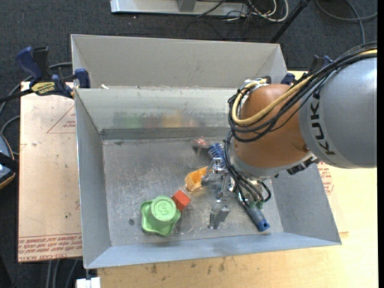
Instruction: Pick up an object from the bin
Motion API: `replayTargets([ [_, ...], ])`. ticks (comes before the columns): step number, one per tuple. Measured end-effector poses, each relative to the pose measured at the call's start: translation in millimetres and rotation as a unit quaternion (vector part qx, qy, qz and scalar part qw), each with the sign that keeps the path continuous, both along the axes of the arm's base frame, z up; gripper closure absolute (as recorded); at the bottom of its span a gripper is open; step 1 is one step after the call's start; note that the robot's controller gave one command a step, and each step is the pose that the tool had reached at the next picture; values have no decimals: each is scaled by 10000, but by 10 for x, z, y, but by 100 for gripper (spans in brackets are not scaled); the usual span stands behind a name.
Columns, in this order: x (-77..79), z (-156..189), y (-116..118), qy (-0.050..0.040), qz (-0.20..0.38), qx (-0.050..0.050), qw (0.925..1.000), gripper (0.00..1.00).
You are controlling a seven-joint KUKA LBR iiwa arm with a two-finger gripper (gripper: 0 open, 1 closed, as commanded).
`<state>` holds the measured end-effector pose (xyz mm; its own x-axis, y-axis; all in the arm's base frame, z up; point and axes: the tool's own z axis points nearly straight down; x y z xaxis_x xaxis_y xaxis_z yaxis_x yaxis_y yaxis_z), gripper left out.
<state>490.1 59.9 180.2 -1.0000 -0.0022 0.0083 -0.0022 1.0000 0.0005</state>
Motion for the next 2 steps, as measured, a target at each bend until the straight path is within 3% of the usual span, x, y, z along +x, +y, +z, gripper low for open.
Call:
replayTargets([
  [1,448,-530,-106,-74,-630,6,9980,0],
  [2,664,-1064,-442,-60,380,29,9993,0],
])
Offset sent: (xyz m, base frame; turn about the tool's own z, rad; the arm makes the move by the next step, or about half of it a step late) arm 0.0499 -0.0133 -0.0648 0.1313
